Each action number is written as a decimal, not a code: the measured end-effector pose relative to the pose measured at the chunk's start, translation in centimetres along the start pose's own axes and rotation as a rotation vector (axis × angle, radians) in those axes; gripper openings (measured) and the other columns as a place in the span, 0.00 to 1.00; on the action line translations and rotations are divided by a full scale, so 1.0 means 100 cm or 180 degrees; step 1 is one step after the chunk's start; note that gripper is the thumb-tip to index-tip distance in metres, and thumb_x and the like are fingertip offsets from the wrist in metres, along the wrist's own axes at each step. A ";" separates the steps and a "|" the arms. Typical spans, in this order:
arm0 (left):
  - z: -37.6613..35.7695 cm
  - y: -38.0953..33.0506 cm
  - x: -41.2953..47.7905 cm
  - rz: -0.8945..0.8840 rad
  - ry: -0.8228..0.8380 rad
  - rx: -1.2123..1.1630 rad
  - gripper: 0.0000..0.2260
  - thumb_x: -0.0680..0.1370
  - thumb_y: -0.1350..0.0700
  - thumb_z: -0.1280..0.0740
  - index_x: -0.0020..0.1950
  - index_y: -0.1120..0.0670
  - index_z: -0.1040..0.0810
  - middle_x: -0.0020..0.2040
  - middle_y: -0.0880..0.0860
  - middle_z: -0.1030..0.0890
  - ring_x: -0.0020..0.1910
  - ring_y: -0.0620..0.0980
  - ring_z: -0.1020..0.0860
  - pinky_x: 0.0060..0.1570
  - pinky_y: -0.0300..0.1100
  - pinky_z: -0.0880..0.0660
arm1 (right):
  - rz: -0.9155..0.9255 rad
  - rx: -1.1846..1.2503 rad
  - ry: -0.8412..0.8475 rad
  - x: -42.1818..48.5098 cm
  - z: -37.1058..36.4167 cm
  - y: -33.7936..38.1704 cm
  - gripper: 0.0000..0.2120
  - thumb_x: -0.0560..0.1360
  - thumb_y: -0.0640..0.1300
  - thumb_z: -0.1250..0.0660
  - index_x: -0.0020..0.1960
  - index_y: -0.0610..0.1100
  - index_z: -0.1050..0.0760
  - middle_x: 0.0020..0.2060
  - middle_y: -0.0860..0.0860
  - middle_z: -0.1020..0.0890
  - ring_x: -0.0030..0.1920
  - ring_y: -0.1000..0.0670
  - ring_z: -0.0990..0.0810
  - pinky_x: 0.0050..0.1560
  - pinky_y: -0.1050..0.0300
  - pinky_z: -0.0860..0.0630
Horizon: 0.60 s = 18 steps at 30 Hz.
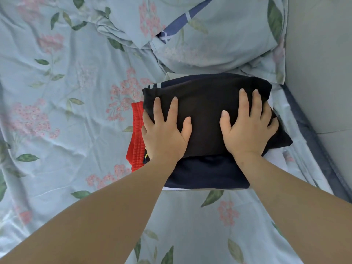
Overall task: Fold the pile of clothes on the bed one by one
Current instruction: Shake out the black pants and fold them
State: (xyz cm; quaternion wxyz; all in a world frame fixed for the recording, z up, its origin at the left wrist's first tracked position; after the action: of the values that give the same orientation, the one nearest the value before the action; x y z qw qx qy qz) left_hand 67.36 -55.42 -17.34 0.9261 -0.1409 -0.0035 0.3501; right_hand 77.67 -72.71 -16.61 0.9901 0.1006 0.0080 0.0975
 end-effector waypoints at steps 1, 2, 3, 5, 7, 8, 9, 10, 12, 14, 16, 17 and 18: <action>0.001 0.000 -0.001 -0.0008 -0.0007 0.0016 0.29 0.75 0.37 0.55 0.74 0.43 0.37 0.76 0.55 0.38 0.71 0.66 0.38 0.62 0.60 0.32 | 0.0008 -0.0019 -0.0008 -0.001 0.001 0.000 0.33 0.73 0.62 0.53 0.75 0.50 0.41 0.75 0.45 0.39 0.72 0.36 0.39 0.64 0.31 0.42; 0.003 0.000 -0.002 -0.0008 0.0005 0.0019 0.30 0.75 0.36 0.56 0.74 0.43 0.38 0.76 0.55 0.39 0.71 0.66 0.39 0.62 0.60 0.32 | 0.0015 -0.0039 -0.0014 -0.002 0.003 0.001 0.33 0.73 0.62 0.54 0.75 0.49 0.41 0.75 0.45 0.39 0.72 0.36 0.39 0.64 0.31 0.42; 0.006 0.001 -0.002 -0.0006 0.0051 0.0012 0.30 0.75 0.36 0.56 0.75 0.43 0.39 0.76 0.54 0.40 0.71 0.66 0.39 0.62 0.59 0.32 | 0.0022 -0.0069 -0.0020 -0.003 0.005 0.002 0.33 0.73 0.62 0.54 0.75 0.49 0.41 0.75 0.44 0.39 0.72 0.36 0.39 0.65 0.30 0.42; 0.008 0.002 -0.004 -0.0046 0.0177 0.0045 0.28 0.76 0.36 0.55 0.76 0.42 0.43 0.77 0.53 0.44 0.72 0.66 0.42 0.64 0.58 0.33 | 0.0032 -0.0135 -0.0011 -0.006 0.009 0.004 0.33 0.74 0.62 0.55 0.75 0.49 0.42 0.75 0.44 0.40 0.72 0.36 0.39 0.65 0.30 0.43; 0.010 0.003 -0.006 -0.0117 0.0288 0.0080 0.27 0.78 0.36 0.52 0.76 0.41 0.47 0.78 0.52 0.48 0.73 0.65 0.45 0.67 0.58 0.36 | 0.0043 -0.0220 0.0006 -0.012 0.015 0.007 0.32 0.75 0.61 0.55 0.76 0.49 0.43 0.75 0.44 0.41 0.73 0.37 0.41 0.66 0.29 0.45; 0.012 0.004 -0.008 -0.0156 0.0350 0.0086 0.27 0.79 0.36 0.52 0.77 0.40 0.49 0.78 0.52 0.50 0.74 0.65 0.46 0.68 0.58 0.38 | 0.0021 -0.0239 0.0030 -0.015 0.019 0.008 0.31 0.77 0.61 0.53 0.76 0.49 0.44 0.76 0.44 0.42 0.74 0.37 0.43 0.67 0.29 0.47; 0.016 0.006 -0.010 -0.0201 0.0411 0.0098 0.27 0.79 0.35 0.52 0.77 0.40 0.50 0.79 0.52 0.51 0.74 0.64 0.46 0.68 0.58 0.40 | -0.0047 -0.0212 0.0083 -0.018 0.023 0.009 0.29 0.78 0.59 0.51 0.76 0.50 0.45 0.76 0.45 0.43 0.75 0.38 0.45 0.68 0.30 0.49; 0.019 0.009 -0.013 -0.0252 0.0467 0.0123 0.27 0.78 0.35 0.53 0.77 0.39 0.52 0.79 0.51 0.52 0.74 0.64 0.47 0.69 0.59 0.41 | -0.0161 -0.0131 0.0134 -0.024 0.026 0.012 0.28 0.79 0.57 0.49 0.76 0.50 0.46 0.76 0.45 0.45 0.75 0.38 0.47 0.69 0.30 0.51; 0.026 0.022 -0.023 -0.0359 0.0546 0.0229 0.28 0.78 0.34 0.54 0.76 0.38 0.54 0.79 0.50 0.53 0.75 0.61 0.46 0.69 0.59 0.41 | -0.0383 0.0022 0.0127 -0.040 0.035 0.023 0.26 0.80 0.52 0.46 0.76 0.50 0.45 0.77 0.45 0.45 0.76 0.39 0.50 0.70 0.31 0.53; 0.034 0.045 -0.039 -0.0457 0.0546 0.0355 0.28 0.78 0.35 0.54 0.77 0.39 0.54 0.79 0.49 0.52 0.75 0.58 0.45 0.69 0.59 0.42 | -0.0342 0.0122 0.0116 -0.069 0.034 0.049 0.24 0.79 0.49 0.44 0.74 0.50 0.40 0.75 0.43 0.42 0.75 0.38 0.47 0.69 0.30 0.50; 0.043 0.079 -0.058 -0.0454 0.0519 0.0413 0.28 0.78 0.35 0.56 0.77 0.40 0.53 0.78 0.50 0.48 0.75 0.56 0.44 0.69 0.60 0.44 | -0.0073 0.0077 0.0116 -0.107 0.025 0.087 0.24 0.75 0.49 0.41 0.70 0.49 0.32 0.71 0.40 0.33 0.72 0.35 0.37 0.64 0.28 0.42; 0.049 0.099 -0.067 -0.0421 0.0511 0.0409 0.28 0.77 0.36 0.57 0.77 0.40 0.51 0.78 0.50 0.46 0.75 0.55 0.43 0.69 0.61 0.46 | -0.0006 0.0083 0.0163 -0.126 0.022 0.106 0.24 0.72 0.49 0.40 0.68 0.48 0.29 0.69 0.40 0.30 0.69 0.34 0.34 0.62 0.27 0.39; 0.054 0.121 -0.074 -0.0377 0.0543 0.0412 0.28 0.77 0.36 0.57 0.77 0.40 0.51 0.78 0.50 0.46 0.75 0.55 0.44 0.70 0.62 0.47 | 0.0055 0.0122 0.0145 -0.143 0.019 0.124 0.24 0.72 0.48 0.39 0.67 0.48 0.28 0.69 0.40 0.30 0.69 0.34 0.33 0.61 0.27 0.39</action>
State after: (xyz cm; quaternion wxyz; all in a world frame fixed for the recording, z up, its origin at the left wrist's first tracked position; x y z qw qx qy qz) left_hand 53.34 -50.19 -14.65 0.9492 -0.1096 0.0896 0.2810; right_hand 61.35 -63.99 -12.30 0.9867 0.1173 0.0315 0.1081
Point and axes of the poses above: each hand's wrist, its own x-axis towards the middle knuckle, its own z-axis out of the back of the hand, y = z × x, the point moved 8 cm from there along x, towards the middle knuckle
